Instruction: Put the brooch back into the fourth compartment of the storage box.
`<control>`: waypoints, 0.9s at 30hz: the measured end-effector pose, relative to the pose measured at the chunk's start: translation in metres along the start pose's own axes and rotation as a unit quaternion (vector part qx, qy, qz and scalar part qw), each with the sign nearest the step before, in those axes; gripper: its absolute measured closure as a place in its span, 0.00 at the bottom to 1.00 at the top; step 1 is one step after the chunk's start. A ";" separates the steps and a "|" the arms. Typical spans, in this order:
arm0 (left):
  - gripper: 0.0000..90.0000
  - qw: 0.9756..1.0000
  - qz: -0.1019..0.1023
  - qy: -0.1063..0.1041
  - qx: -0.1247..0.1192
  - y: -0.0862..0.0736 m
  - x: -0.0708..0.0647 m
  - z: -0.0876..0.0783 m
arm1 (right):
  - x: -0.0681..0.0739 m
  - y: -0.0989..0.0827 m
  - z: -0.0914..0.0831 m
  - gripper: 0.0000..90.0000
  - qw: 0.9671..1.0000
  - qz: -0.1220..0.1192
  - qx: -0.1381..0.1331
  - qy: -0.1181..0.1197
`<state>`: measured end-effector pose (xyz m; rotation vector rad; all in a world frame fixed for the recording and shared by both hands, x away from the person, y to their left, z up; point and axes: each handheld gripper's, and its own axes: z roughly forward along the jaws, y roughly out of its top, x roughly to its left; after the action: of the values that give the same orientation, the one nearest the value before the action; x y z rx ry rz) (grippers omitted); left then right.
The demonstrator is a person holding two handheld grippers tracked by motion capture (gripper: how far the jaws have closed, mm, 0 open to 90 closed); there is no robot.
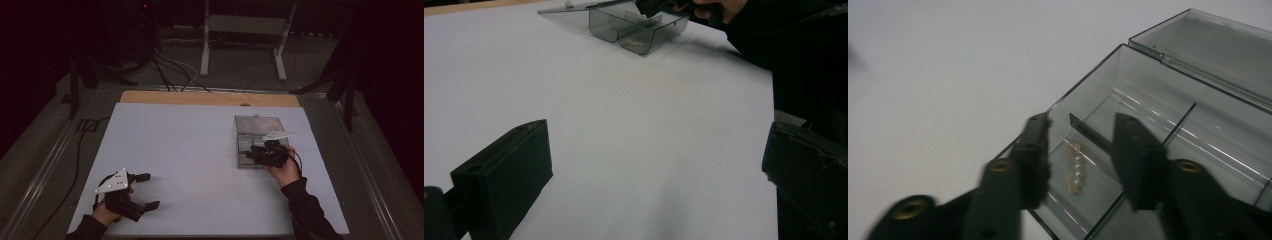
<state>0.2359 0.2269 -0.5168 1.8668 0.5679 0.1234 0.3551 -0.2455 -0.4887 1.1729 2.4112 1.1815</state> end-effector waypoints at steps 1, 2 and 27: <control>0.01 1.000 0.000 -0.001 -0.001 0.000 0.000 0.000 | 0.000 0.000 -0.001 0.56 1.000 0.000 -0.002 -0.001; 0.01 1.000 -0.001 -0.001 -0.001 0.000 0.000 0.000 | 0.001 0.001 -0.003 0.53 1.000 0.000 -0.007 -0.001; 0.01 1.000 0.000 -0.001 0.000 0.000 0.000 0.000 | 0.026 0.017 -0.036 0.00 0.995 -0.016 -0.062 0.070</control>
<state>0.2357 0.2267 -0.5169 1.8671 0.5670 0.1223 0.3300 -0.2412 -0.4487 1.0421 2.4041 1.4255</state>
